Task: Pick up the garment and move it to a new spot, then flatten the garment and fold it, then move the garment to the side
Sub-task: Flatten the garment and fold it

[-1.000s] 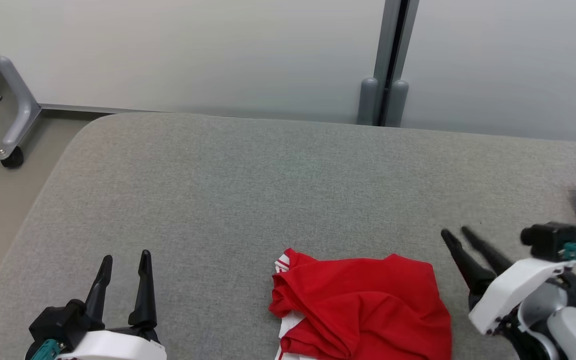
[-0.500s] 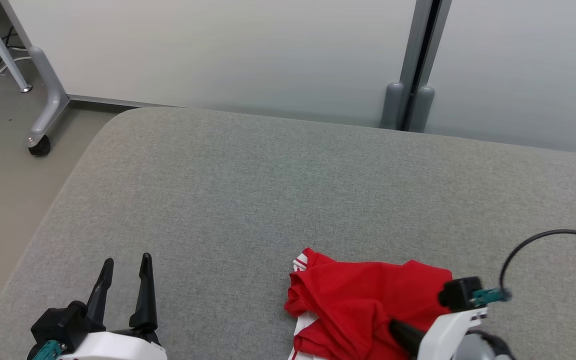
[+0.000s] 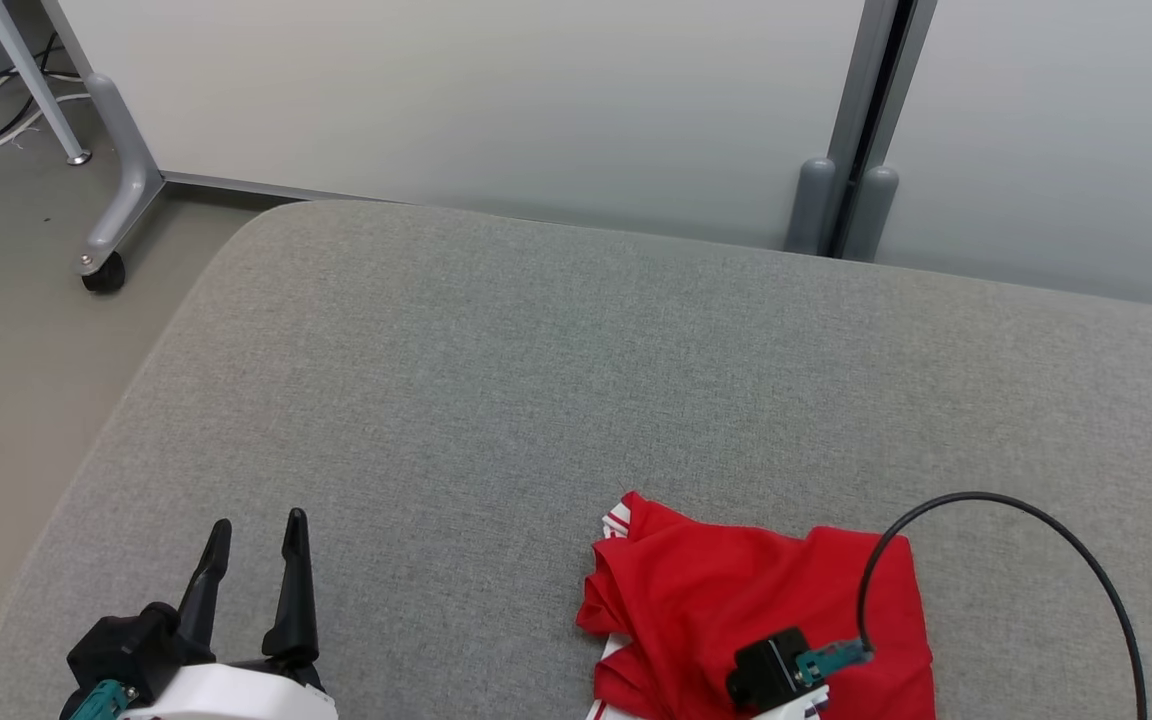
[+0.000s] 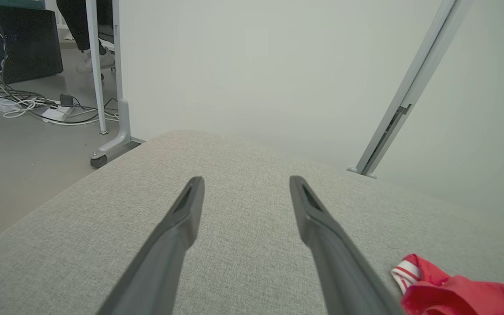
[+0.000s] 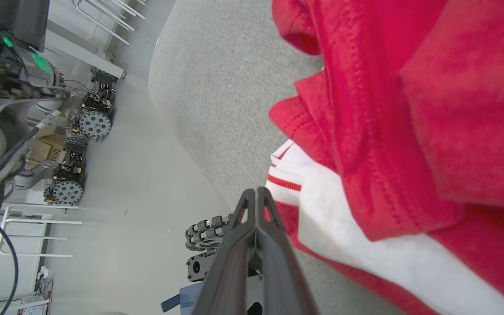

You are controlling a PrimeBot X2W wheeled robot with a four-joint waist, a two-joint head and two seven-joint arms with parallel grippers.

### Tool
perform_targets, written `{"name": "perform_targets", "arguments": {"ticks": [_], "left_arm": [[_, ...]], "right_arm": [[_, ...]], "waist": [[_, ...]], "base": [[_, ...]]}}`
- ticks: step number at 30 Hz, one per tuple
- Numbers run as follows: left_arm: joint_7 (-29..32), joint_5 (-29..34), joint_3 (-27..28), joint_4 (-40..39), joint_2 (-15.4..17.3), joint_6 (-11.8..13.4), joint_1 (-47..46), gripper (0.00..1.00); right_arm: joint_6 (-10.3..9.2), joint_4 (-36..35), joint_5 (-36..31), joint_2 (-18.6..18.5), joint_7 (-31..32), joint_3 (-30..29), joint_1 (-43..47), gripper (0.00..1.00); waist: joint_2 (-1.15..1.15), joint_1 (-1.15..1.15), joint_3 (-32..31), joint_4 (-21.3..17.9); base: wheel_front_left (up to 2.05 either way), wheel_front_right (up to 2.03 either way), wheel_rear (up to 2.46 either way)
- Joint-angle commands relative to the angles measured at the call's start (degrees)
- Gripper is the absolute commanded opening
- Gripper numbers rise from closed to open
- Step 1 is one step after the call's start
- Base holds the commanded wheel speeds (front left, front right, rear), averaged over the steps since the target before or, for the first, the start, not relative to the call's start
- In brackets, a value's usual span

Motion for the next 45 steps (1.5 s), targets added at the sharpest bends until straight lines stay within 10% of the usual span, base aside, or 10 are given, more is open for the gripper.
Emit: {"name": "perform_targets", "arguments": {"ticks": [1, 10, 12, 15, 24, 33, 45], "left_arm": [[-0.2, -0.4, 0.2, 0.1, 0.1, 0.1, -0.7, 1.0], [-0.3, 0.2, 0.7, -1.3, 0.7, 0.8, 0.5, 1.0], [-0.3, 0.4, 0.8, -1.7, 0.8, 1.0, 0.9, 1.0], [-0.3, 0.5, 0.9, -2.5, 1.0, 1.2, 1.0, 1.0], [-0.3, 0.6, 1.5, -4.9, 1.2, 1.2, 1.7, 1.0], [-0.3, 1.8, 2.7, -6.1, -0.2, -0.5, 1.1, 1.0], [-0.3, 4.8, 5.5, -4.5, -2.5, -4.8, 1.6, 1.0]], "right_arm": [[0.03, -0.8, 1.2, -0.4, -0.6, 0.6, -0.9, 0.0], [0.02, -6.2, 4.0, -4.7, -8.5, 0.4, -4.7, 0.0], [0.02, -7.2, 3.2, -6.9, -10.4, -1.1, -5.3, 0.25], [0.03, -8.7, 1.9, -9.9, -13.1, -4.0, -6.2, 1.0], [0.02, -10.3, -6.5, -15.0, -25.3, -19.0, -5.4, 1.0], [0.02, -7.7, -20.4, -9.1, -30.6, -34.6, 1.2, 1.0], [0.02, -2.1, -30.1, -3.4, -31.4, -35.4, 7.0, 1.0]], "waist": [[0.0, 0.0, -0.1, -0.1], [0.0, 0.0, -1.6, -2.1], [0.0, 0.0, -2.0, -2.7], [0.0, 0.0, -2.5, -3.6], [0.0, 0.0, -3.0, -7.1], [0.0, 0.0, -2.8, -10.2], [0.0, 0.0, -2.4, -13.2]], "base": [[0.0, 0.0, 0.0], [0.0, 0.0, 0.0], [0.0, 0.0, 0.0], [0.0, 0.0, 0.0], [0.0, 0.0, 0.0], [0.0, 0.0, 0.0], [0.0, 0.0, 0.0]]}}
